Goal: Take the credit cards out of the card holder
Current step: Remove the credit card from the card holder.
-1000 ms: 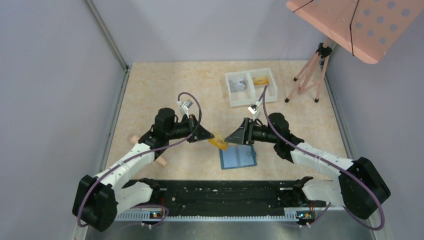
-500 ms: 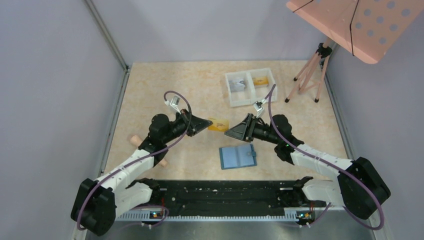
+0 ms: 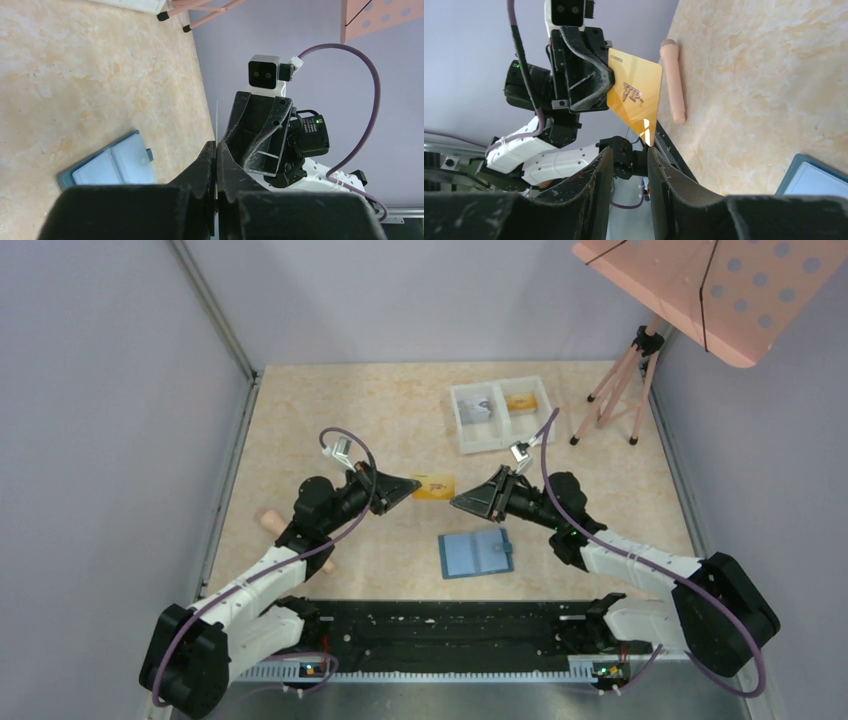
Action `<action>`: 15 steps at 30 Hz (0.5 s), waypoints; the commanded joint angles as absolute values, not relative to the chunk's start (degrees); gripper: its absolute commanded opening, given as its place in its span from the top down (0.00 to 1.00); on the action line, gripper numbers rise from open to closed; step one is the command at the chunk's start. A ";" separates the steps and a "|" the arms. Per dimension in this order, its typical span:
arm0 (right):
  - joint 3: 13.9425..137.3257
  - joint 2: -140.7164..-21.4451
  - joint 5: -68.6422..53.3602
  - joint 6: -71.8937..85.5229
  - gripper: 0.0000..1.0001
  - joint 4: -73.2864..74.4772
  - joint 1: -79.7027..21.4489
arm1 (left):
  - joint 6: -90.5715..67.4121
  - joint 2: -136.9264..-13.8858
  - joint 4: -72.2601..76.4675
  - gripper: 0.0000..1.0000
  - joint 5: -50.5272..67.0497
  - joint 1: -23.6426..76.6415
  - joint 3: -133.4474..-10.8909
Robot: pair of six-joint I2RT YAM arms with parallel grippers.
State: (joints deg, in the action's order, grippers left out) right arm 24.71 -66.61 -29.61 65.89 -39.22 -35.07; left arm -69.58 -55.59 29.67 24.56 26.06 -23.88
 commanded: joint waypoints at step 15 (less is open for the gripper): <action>25.10 -68.24 -28.59 68.34 0.67 -43.67 -34.76 | -72.24 -53.64 36.52 1.00 23.35 26.11 -21.71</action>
State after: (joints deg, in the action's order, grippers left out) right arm 24.67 -68.12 -29.45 68.42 -43.48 -35.07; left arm -72.01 -55.22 32.67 24.29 26.06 -22.24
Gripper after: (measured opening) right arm 0.319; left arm 0.012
